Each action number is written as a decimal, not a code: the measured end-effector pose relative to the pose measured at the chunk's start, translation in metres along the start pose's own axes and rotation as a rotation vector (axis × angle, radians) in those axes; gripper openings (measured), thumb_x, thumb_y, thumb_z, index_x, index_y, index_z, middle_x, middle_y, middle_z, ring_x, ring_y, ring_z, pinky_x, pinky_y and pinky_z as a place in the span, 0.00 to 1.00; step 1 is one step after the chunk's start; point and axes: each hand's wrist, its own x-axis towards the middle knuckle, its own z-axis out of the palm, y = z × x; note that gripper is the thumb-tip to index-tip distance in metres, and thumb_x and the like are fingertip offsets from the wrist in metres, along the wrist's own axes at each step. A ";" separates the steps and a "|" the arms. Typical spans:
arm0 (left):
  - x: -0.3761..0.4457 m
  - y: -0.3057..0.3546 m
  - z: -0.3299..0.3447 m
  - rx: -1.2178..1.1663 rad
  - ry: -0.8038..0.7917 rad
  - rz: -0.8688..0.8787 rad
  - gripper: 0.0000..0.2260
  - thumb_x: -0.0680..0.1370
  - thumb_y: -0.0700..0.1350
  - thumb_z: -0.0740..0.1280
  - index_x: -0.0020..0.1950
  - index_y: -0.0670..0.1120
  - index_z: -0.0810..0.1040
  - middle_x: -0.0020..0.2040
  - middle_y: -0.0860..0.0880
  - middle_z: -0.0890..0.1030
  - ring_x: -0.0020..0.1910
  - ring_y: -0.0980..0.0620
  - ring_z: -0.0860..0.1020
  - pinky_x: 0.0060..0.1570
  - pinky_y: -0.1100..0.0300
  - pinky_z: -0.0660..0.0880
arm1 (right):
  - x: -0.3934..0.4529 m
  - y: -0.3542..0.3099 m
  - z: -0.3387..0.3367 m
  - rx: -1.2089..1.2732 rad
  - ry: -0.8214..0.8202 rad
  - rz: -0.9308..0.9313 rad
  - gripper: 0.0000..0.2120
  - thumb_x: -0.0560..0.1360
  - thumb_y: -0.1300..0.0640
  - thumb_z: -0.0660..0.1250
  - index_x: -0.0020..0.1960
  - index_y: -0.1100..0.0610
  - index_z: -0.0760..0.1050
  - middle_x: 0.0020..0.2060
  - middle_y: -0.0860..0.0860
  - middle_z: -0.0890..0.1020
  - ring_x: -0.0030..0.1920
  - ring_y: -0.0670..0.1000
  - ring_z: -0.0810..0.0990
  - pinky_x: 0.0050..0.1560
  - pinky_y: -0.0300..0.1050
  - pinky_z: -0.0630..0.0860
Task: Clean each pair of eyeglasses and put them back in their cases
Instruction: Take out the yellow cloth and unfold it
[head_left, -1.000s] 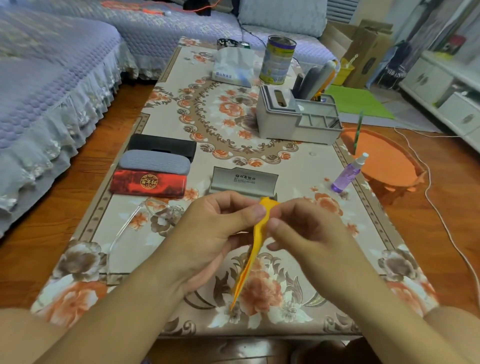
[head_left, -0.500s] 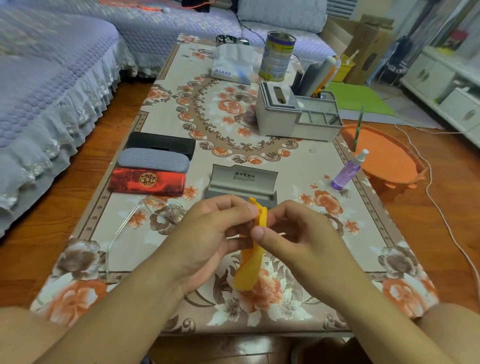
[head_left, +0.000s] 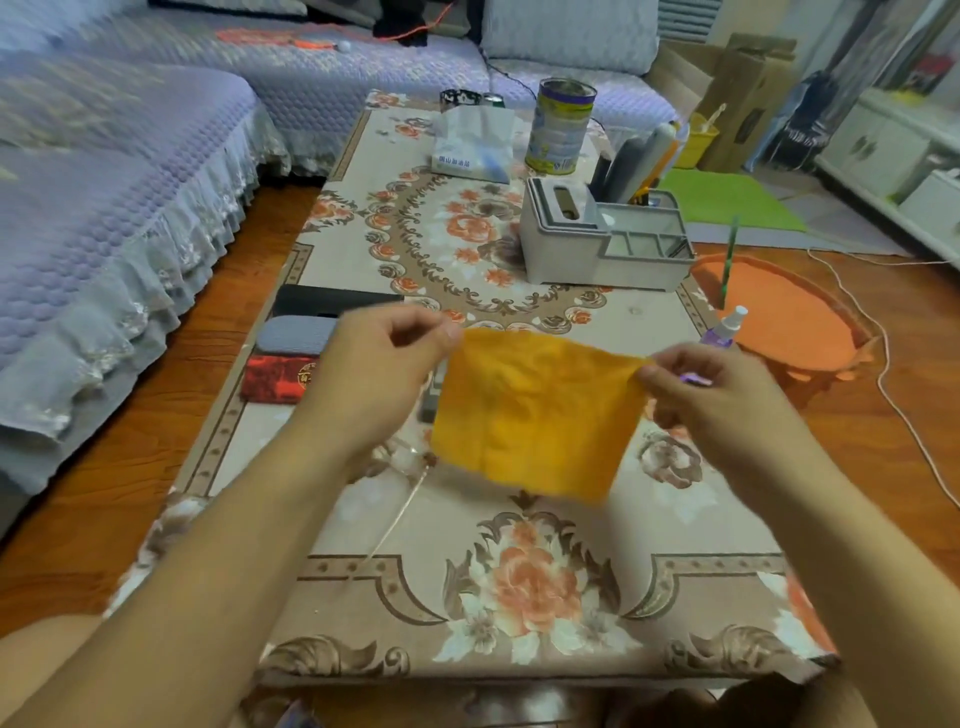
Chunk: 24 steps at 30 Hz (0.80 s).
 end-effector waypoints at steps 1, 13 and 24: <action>0.008 0.007 -0.003 0.022 0.022 0.066 0.04 0.80 0.48 0.70 0.49 0.54 0.85 0.35 0.65 0.82 0.36 0.66 0.78 0.43 0.63 0.73 | 0.004 -0.008 -0.004 -0.014 0.045 -0.049 0.05 0.80 0.56 0.68 0.47 0.54 0.81 0.34 0.52 0.81 0.32 0.47 0.80 0.35 0.40 0.74; 0.008 -0.064 -0.035 0.854 -0.304 0.073 0.10 0.79 0.54 0.69 0.61 0.62 0.81 0.69 0.55 0.71 0.71 0.51 0.63 0.72 0.50 0.62 | -0.001 0.092 0.041 -0.486 -0.145 -0.259 0.11 0.74 0.66 0.72 0.49 0.50 0.83 0.51 0.48 0.81 0.51 0.46 0.81 0.54 0.48 0.78; -0.005 -0.102 -0.132 0.726 -0.076 -0.366 0.13 0.82 0.45 0.66 0.66 0.56 0.79 0.63 0.50 0.81 0.57 0.50 0.79 0.58 0.52 0.76 | -0.029 0.040 0.133 -0.705 -0.388 -0.772 0.13 0.78 0.36 0.63 0.52 0.44 0.73 0.44 0.47 0.80 0.43 0.52 0.80 0.41 0.45 0.76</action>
